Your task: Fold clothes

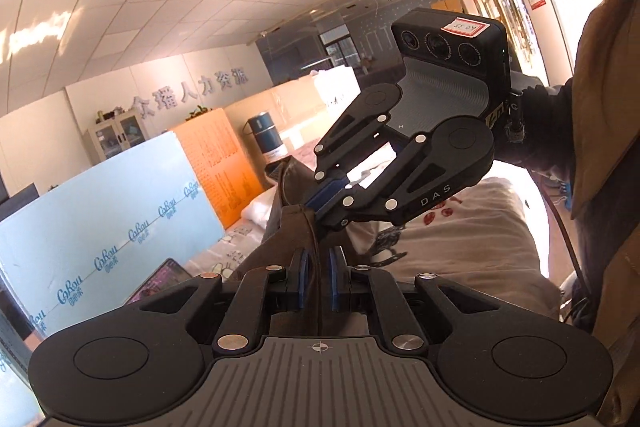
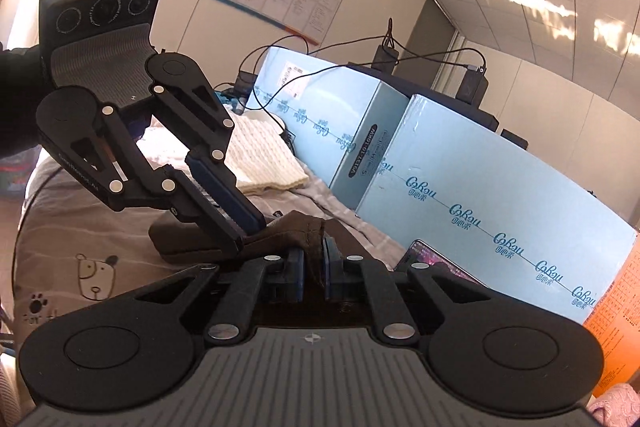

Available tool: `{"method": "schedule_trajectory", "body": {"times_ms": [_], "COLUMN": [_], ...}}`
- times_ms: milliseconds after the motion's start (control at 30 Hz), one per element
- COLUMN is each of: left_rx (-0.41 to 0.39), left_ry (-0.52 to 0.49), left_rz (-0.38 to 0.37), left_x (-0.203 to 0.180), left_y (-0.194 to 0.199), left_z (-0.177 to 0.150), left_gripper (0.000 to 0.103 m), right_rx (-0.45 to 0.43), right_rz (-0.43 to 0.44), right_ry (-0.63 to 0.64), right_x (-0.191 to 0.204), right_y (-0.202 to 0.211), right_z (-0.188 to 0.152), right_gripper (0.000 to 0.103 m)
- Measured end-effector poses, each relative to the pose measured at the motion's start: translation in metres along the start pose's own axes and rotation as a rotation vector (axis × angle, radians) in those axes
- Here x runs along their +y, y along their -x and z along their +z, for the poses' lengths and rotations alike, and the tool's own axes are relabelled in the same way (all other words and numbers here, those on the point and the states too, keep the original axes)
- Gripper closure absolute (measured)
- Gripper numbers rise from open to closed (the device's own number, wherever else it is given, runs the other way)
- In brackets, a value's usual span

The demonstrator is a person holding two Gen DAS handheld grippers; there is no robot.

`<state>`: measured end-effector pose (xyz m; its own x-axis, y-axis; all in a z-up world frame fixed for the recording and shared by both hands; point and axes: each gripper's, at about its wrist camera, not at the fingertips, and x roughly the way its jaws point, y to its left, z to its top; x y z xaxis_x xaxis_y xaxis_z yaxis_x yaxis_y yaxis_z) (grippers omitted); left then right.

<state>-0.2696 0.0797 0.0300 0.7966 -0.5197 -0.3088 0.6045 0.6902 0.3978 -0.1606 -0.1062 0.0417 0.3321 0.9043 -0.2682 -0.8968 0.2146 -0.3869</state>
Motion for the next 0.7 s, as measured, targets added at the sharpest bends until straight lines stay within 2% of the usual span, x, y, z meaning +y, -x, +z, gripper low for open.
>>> {"method": "schedule_trajectory", "body": {"times_ms": [67, 167, 267, 333, 367, 400, 433, 467, 533, 600, 700], "left_rx": [-0.010, 0.003, 0.069, 0.134, 0.161, 0.193, 0.231, 0.245, 0.236, 0.179, 0.104], "left_ry": [-0.004, 0.006, 0.026, 0.050, 0.053, 0.054, 0.049, 0.033, 0.008, 0.019, 0.064], "left_rz": [-0.031, -0.107, -0.186, -0.239, -0.257, -0.279, -0.303, -0.302, -0.256, -0.189, -0.076], "left_x": [-0.016, -0.038, -0.052, -0.055, -0.056, -0.057, -0.057, -0.057, -0.055, -0.045, -0.021], "left_y": [0.012, 0.024, 0.023, 0.018, 0.016, 0.014, 0.012, 0.013, 0.017, 0.026, 0.033], "left_z": [0.002, 0.001, -0.008, -0.016, -0.018, -0.021, -0.024, -0.024, -0.022, -0.017, -0.013], "left_gripper": [0.093, 0.093, 0.088, 0.086, 0.087, 0.082, 0.077, 0.073, 0.048, 0.033, 0.018], "right_rx": [-0.004, 0.037, 0.078, 0.130, 0.159, 0.168, 0.163, 0.150, 0.108, 0.060, 0.009], "right_rz": [0.008, 0.055, 0.102, 0.155, 0.176, 0.185, 0.186, 0.181, 0.152, 0.074, -0.092], "right_ry": [-0.005, -0.042, -0.078, -0.144, -0.165, -0.184, -0.206, -0.222, -0.242, -0.258, -0.347], "right_x": [0.020, 0.047, 0.074, 0.082, 0.085, 0.085, 0.084, 0.081, 0.072, 0.055, 0.014], "right_y": [0.020, 0.040, 0.059, 0.065, 0.066, 0.069, 0.073, 0.078, 0.092, 0.104, 0.114], "right_z": [0.003, 0.001, -0.001, -0.007, -0.009, -0.011, -0.013, -0.013, -0.011, -0.011, -0.024], "right_gripper": [0.095, 0.095, 0.094, 0.089, 0.082, 0.065, 0.054, 0.040, 0.035, 0.019, 0.015]}}
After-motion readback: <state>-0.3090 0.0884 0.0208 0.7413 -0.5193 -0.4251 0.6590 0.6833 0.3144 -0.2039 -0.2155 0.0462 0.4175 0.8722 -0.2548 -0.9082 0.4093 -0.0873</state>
